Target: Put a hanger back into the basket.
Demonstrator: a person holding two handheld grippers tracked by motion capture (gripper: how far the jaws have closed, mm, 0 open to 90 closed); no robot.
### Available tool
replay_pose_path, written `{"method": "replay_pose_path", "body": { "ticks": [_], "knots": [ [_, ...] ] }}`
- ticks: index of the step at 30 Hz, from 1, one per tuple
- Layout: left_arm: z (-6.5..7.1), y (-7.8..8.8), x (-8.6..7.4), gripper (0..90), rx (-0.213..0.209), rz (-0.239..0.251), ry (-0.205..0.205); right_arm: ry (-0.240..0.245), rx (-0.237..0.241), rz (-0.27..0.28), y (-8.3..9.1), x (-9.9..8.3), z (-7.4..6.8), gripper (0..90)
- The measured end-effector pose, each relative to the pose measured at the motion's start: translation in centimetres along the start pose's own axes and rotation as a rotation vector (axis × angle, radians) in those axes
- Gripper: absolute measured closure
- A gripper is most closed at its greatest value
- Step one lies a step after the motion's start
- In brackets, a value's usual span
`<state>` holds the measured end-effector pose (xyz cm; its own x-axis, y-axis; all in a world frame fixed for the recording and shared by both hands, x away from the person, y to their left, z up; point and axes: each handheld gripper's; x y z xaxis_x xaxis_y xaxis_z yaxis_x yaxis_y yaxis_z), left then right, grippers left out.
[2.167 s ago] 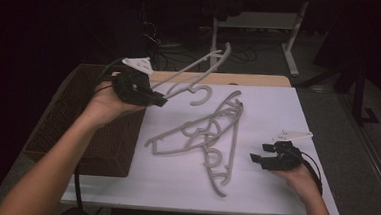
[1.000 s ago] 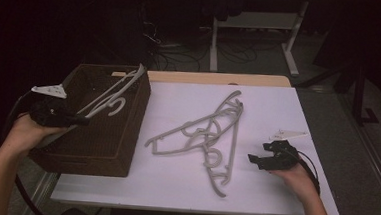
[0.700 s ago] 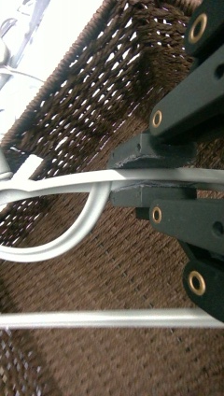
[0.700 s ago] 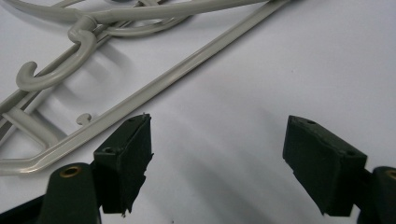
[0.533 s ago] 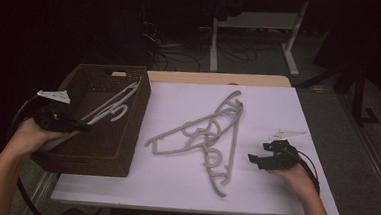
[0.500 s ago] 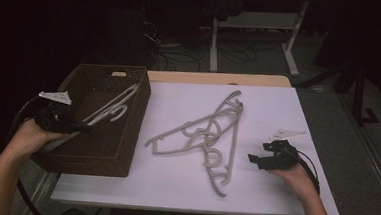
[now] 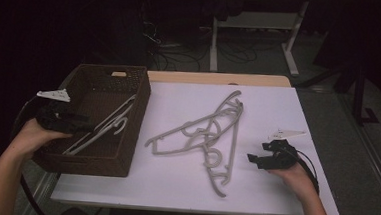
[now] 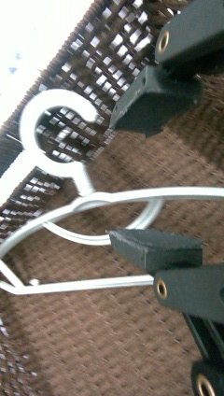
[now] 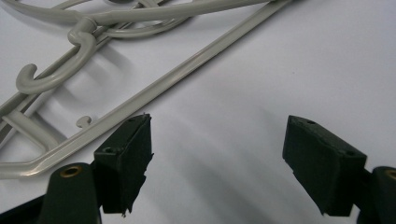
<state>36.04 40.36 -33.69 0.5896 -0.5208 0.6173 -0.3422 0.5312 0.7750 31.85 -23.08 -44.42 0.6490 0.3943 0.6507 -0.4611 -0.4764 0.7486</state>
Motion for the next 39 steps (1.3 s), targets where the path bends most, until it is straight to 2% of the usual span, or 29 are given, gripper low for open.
{"method": "replay_pose_path", "body": {
  "ticks": [4,6,9,12,19,22,34,37,39],
  "knots": [
    [0.7,-0.1,1.3,29.3,-0.016,0.059,-0.014,-0.001,-0.002,0.007,0.2,0.0,-0.1,23.3],
    [1.4,-0.2,2.1,27.3,-0.025,0.088,-0.014,0.0,-0.002,0.018,0.4,0.1,-0.1,23.3],
    [2.5,-0.3,3.4,25.9,-0.039,0.111,-0.037,0.006,0.002,0.025,0.6,0.2,-0.2,23.3],
    [3.9,-0.7,4.8,25.8,-0.055,0.141,-0.055,0.004,0.007,0.026,0.7,0.0,-0.2,23.3],
    [7.5,-2.2,8.0,24.2,-0.099,0.174,-0.121,0.008,0.01,0.039,0.9,0.2,-0.3,23.3],
    [8.9,-2.9,9.2,23.4,-0.123,0.191,-0.136,0.011,0.012,0.037,0.8,0.2,-0.3,23.3],
    [13.7,-7.2,12.7,20.8,-0.213,0.191,-0.186,0.018,0.027,0.034,0.6,0.3,-0.3,23.3],
    [14.7,-8.4,13.4,15.3,-0.218,0.192,-0.189,0.02,0.03,0.034,0.6,0.3,-0.3,23.2],
    [15.4,-9.2,13.7,14.7,-0.223,0.192,-0.2,0.019,0.031,0.034,0.6,0.3,-0.3,23.1]
  ]
}}
Point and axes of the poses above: each handheld gripper's, and its own axes: y roughly backward along the jaws, x roughly out of its top, z roughly to its right, and after that the axes turned 5 degrees about -z, right-handed
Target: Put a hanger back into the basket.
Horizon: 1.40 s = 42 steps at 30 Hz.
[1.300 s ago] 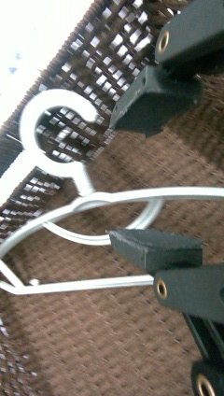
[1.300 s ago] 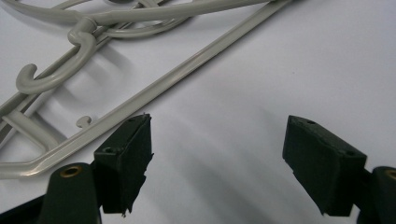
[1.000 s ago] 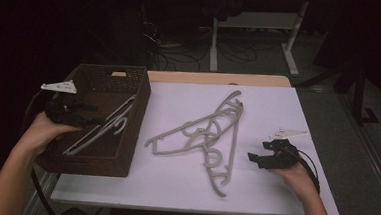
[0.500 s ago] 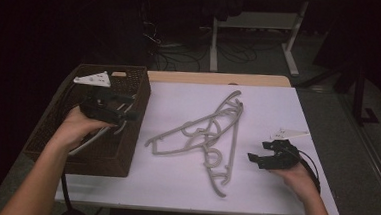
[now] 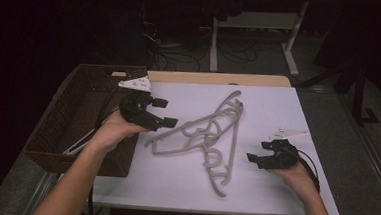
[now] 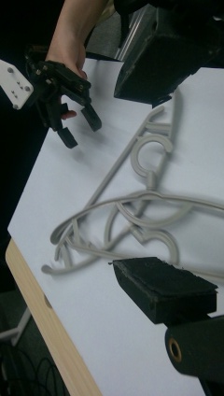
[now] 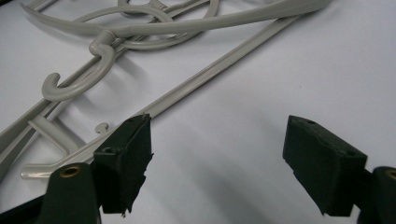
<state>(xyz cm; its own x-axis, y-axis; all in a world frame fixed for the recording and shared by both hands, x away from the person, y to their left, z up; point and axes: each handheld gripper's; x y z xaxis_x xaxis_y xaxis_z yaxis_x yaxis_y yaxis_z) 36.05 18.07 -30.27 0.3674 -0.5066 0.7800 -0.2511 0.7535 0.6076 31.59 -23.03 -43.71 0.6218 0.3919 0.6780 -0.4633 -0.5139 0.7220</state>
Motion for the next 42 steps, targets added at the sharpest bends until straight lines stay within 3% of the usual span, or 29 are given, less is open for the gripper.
{"method": "replay_pose_path", "body": {
  "ticks": [4,5,6,7,9,13,14,21,22,26,29,36,42],
  "knots": [
    [0.6,-1.6,0.2,14.0,-0.003,-0.012,-0.016,-0.003,0.001,0.0,0.0,0.0,0.1,23.0],
    [0.9,-3.2,0.1,14.1,-0.009,-0.023,-0.029,-0.005,0.0,-0.001,0.0,-0.1,0.2,23.0],
    [0.9,-3.2,0.1,14.1,-0.009,-0.023,-0.029,-0.005,0.0,-0.001,0.0,-0.1,0.2,23.0],
    [1.0,-4.5,-0.3,14.1,-0.017,-0.037,-0.03,-0.004,-0.001,-0.002,0.0,-0.1,0.2,23.0],
    [0.9,-4.9,-0.6,14.1,-0.017,-0.04,-0.032,-0.004,0.0,-0.002,0.0,0.0,0.2,23.0],
    [0.3,-7.5,-2.6,14.7,-0.008,-0.08,-0.015,-0.005,0.0,-0.004,0.0,-0.1,0.2,23.0],
    [0.0,-8.1,-3.1,14.7,-0.002,-0.111,-0.011,-0.005,0.0,-0.006,0.0,-0.1,0.2,23.0],
    [-1.0,-10.1,-5.4,17.5,0.032,-0.184,-0.001,0.001,0.002,-0.012,-0.1,-0.2,0.2,23.0],
    [-1.1,-10.7,-6.1,18.6,0.042,-0.221,-0.008,0.002,0.001,-0.014,-0.1,-0.2,0.2,23.0],
    [-1.2,-11.5,-7.1,22.9,0.058,-0.274,-0.021,0.002,0.002,-0.012,0.0,-0.2,0.1,23.0],
    [-1.0,-12.2,-7.7,28.0,0.063,-0.33,-0.053,0.004,0.003,-0.014,0.0,-0.2,0.1,23.0],
    [-1.1,-12.7,-8.3,44.6,0.058,-0.379,-0.07,0.005,0.005,-0.016,-0.1,-0.2,0.1,23.1],
    [-0.9,-12.7,-8.2,54.7,0.096,-0.392,-0.109,0.004,0.004,-0.015,-0.1,-0.2,0.1,23.3]
  ]
}}
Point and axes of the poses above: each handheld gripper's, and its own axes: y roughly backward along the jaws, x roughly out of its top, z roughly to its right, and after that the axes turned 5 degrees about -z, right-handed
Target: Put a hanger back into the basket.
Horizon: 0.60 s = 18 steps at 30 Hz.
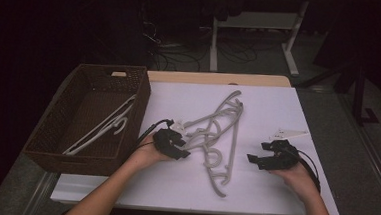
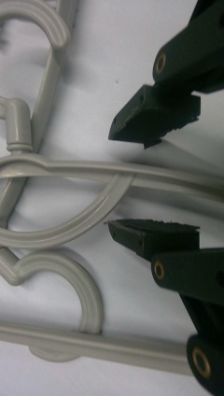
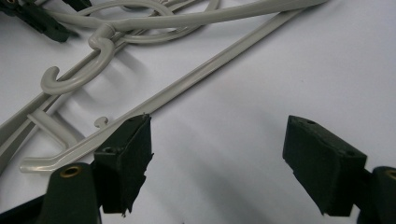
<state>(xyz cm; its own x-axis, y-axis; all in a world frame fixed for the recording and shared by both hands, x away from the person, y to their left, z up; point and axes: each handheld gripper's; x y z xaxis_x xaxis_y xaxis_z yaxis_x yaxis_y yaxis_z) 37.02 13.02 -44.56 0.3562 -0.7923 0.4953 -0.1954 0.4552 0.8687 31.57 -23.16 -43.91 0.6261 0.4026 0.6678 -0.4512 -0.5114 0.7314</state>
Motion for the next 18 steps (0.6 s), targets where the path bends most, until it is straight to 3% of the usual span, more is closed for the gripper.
{"method": "replay_pose_path", "body": {
  "ticks": [12,18],
  "knots": [
    [-0.1,0.01,0.13,77.1,-0.005,-0.007,-0.009,0.004,0.001,-0.004,-0.1,0.03,-0.13,23.5],
    [-0.04,0.03,0.34,79.9,-0.006,-0.018,-0.022,0.004,0.0,-0.005,-0.13,0.03,-0.1,23.6]
  ]
}}
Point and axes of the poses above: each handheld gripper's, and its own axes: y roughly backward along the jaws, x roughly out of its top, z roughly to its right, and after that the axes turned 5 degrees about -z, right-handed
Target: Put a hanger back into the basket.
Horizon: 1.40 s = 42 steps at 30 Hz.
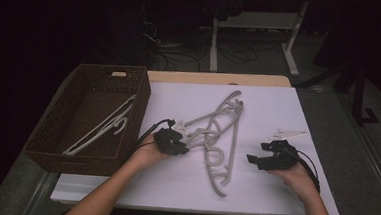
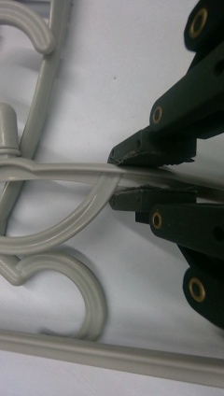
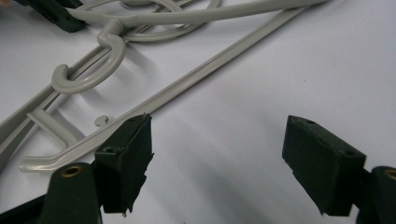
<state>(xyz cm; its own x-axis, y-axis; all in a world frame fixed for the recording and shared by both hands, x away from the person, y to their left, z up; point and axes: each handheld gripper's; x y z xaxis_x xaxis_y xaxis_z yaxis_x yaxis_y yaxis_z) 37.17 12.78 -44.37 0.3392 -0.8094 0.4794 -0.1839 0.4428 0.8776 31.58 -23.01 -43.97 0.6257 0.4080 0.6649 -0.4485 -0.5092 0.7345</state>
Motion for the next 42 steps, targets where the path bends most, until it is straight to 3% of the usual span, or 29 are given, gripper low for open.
{"method": "replay_pose_path", "body": {
  "ticks": [5,11,19,27,34,35,36,41,42],
  "knots": [
    [0.0,0.1,0.2,82.1,-0.01,-0.007,0.016,-0.002,0.001,-0.001,0.0,0.0,0.0,23.6],
    [0.7,1.9,1.3,82.1,-0.059,0.056,0.035,-0.003,0.0,0.003,0.1,0.0,0.1,23.6],
    [1.0,7.1,3.5,82.1,-0.09,0.14,0.088,-0.011,0.002,0.013,0.3,0.0,0.2,23.7],
    [0.0,13.9,4.7,82.0,-0.09,0.184,0.074,-0.008,0.005,0.013,0.2,0.0,0.2,23.7],
    [-2.0,19.5,3.0,82.0,-0.063,0.218,0.076,-0.009,0.006,0.015,0.2,0.0,0.2,23.7],
    [-2.0,19.5,3.0,82.0,-0.063,0.218,0.076,-0.009,0.006,0.015,0.2,0.0,0.2,23.7],
    [-2.7,20.8,2.0,82.0,-0.05,0.227,0.084,-0.007,0.004,0.016,0.2,0.0,0.2,23.7],
    [-4.4,23.3,-1.1,81.9,-0.005,0.23,0.116,-0.012,0.003,0.016,0.2,0.1,0.2,23.7],
    [-4.4,23.3,-1.1,81.9,-0.005,0.23,0.116,-0.013,0.003,0.016,0.2,0.1,0.2,23.7]
  ]
}}
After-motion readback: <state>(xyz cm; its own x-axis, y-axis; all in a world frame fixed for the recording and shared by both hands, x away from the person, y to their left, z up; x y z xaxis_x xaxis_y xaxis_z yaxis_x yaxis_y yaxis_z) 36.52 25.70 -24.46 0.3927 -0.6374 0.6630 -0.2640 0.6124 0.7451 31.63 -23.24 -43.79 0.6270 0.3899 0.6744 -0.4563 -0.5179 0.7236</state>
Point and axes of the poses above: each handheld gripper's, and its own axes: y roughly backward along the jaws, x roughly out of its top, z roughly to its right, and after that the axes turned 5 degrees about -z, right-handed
